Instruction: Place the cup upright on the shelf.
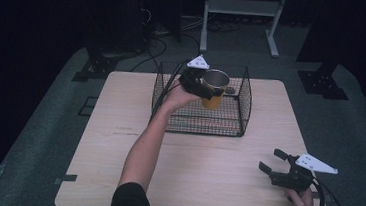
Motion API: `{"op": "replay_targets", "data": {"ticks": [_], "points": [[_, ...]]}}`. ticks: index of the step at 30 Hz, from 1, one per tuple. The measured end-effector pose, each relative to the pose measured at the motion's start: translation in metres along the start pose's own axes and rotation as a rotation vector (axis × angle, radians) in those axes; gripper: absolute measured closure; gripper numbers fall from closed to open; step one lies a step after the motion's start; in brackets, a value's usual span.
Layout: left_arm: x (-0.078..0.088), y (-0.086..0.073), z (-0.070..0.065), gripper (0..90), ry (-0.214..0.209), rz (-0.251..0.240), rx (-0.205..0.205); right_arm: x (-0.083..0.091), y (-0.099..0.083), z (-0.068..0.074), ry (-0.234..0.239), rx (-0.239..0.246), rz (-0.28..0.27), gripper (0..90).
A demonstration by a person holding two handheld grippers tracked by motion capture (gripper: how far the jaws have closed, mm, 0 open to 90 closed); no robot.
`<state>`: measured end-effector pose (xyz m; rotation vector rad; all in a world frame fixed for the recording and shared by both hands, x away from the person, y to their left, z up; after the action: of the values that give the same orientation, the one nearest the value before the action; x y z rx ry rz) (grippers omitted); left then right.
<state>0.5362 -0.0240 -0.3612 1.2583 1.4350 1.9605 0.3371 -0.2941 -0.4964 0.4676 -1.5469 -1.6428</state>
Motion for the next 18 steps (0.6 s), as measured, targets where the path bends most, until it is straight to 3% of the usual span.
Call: {"op": "replay_targets", "data": {"ticks": [18], "points": [[-0.024,-0.020,0.012,13.3,-0.005,0.044,0.031,0.000,0.000,0.000,0.003,0.001,-0.001,12.7]]}}
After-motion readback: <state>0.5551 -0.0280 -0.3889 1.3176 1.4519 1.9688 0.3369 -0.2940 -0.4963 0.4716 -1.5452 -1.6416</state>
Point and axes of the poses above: each handheld gripper's, and its own axes: x roughly backward along the jaws, y roughly out of its top, z roughly to its left, the point moved 6 cm from there along -x, roughly forward along the jaws, and after that the axes turned 8 degrees about y, right-handed, at the moved point
